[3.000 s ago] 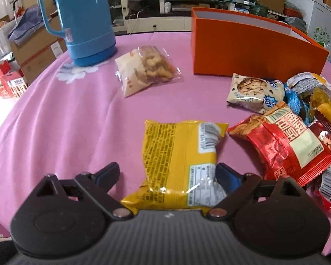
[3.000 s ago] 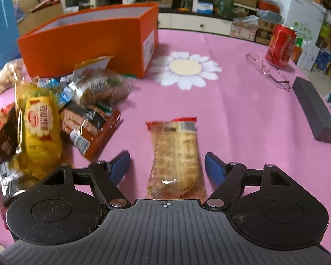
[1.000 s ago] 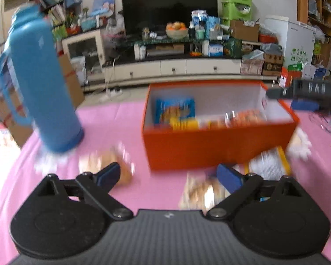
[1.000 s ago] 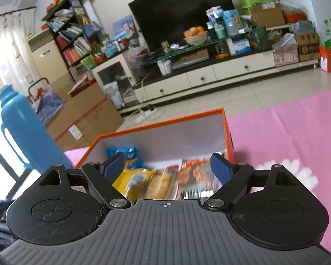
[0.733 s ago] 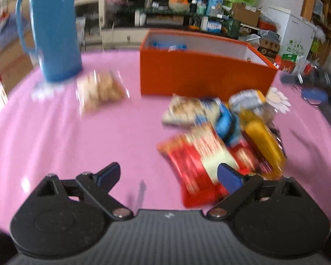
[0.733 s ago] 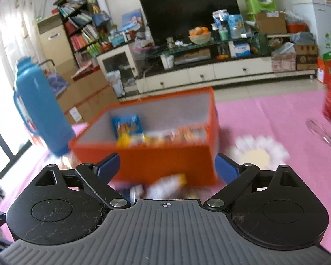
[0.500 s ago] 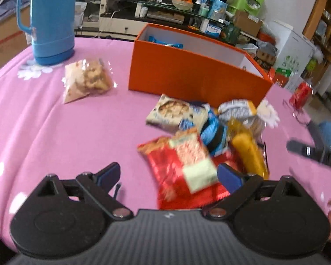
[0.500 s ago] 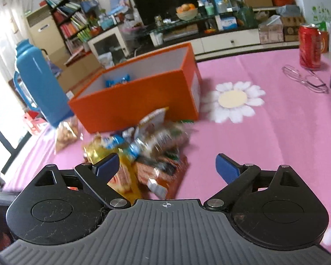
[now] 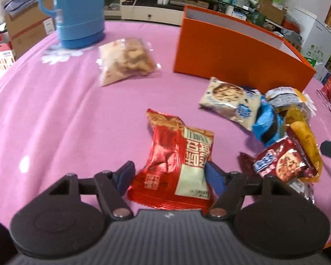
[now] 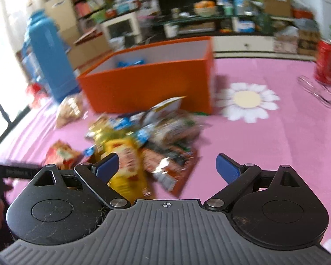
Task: Organize snacks
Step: 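Move left tool to red snack packet while right tool approaches yellow soft-bread pack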
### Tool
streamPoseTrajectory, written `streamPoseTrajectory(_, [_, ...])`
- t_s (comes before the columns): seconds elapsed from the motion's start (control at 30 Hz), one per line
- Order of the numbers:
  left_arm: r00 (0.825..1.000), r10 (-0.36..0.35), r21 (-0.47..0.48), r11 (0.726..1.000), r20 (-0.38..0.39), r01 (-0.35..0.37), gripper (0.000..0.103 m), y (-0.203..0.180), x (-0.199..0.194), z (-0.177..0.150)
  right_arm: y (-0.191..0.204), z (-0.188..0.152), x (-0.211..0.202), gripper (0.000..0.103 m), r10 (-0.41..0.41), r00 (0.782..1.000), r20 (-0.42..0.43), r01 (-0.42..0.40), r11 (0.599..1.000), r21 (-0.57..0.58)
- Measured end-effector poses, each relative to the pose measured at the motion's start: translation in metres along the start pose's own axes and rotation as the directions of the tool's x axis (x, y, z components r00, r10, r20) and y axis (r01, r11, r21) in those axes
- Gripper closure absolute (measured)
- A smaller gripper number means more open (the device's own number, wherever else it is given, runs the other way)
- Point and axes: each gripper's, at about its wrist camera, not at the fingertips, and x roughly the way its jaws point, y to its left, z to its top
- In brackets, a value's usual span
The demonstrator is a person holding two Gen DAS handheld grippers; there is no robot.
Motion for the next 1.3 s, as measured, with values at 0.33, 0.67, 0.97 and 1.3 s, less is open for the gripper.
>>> streamPoseTrajectory(0.33, [1.0, 0.027, 0.055, 0.998, 0.014, -0.028, 0.016, -0.005, 0.001, -0.008, 0.031, 0.001, 0.042, 0.027, -0.031, 0.996, -0.085, 0.025, 0.997, -0.069])
streamPoseTrajectory(0.67, [0.999, 0.034, 0.092, 0.995, 0.019, -0.036, 0.01, -0.01, 0.004, -0.011, -0.029, -0.022, 0.005, 0.023, -0.148, 0.981, -0.125, 0.159, 0.984, 0.083])
streamPoseTrajectory(0.97, [0.999, 0.01, 0.088, 0.996, 0.034, -0.013, 0.008, -0.012, -0.002, -0.008, -0.046, -0.029, -0.015, 0.017, -0.15, 0.984, -0.1, 0.16, 0.982, 0.104])
streamPoseTrajectory(1.3, [1.0, 0.005, 0.075, 0.997, 0.025, -0.007, 0.008, -0.008, 0.004, -0.008, -0.011, -0.029, 0.018, 0.025, -0.176, 0.974, -0.142, 0.164, 0.982, -0.093])
